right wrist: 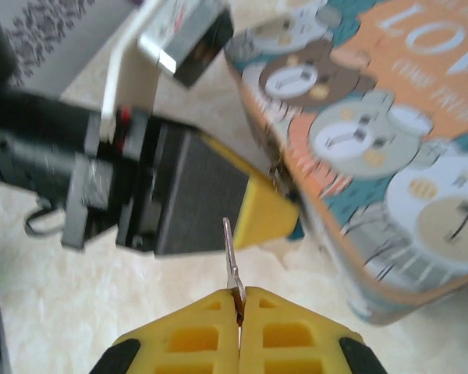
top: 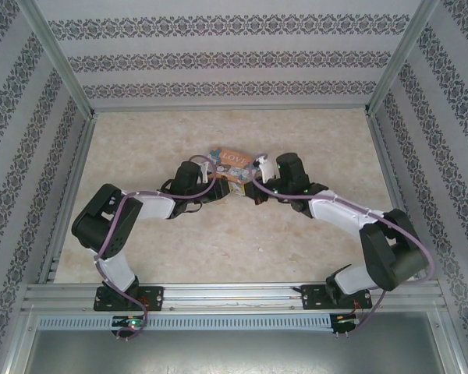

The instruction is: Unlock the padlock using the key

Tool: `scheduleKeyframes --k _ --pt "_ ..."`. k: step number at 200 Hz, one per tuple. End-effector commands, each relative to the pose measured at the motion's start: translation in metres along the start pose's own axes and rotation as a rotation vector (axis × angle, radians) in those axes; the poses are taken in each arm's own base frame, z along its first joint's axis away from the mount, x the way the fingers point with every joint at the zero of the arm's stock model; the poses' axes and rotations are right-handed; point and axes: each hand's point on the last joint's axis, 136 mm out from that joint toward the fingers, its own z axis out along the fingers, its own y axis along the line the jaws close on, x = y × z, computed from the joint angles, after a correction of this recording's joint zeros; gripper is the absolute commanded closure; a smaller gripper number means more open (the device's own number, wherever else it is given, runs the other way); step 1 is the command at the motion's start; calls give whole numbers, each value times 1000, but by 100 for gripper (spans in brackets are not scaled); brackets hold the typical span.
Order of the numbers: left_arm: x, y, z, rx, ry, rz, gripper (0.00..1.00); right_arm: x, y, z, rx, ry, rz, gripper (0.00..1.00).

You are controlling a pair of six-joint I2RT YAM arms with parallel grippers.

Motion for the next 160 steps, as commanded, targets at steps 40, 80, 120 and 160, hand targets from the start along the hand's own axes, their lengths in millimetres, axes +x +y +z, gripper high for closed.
scheduleKeyframes --k 40,80,120,160 --pt "-10 -38 -10 75 15 -40 75 48 -11 13 119 70 -94 100" --pt "-10 -39 -10 71 19 -44 78 52 -17 26 177 57 -125 100" --pt "-9 -40 -9 77 29 -52 78 46 -23 36 211 43 -140 100" --pt "-7 -39 -8 79 39 -51 78 42 -28 43 232 38 -138 100"
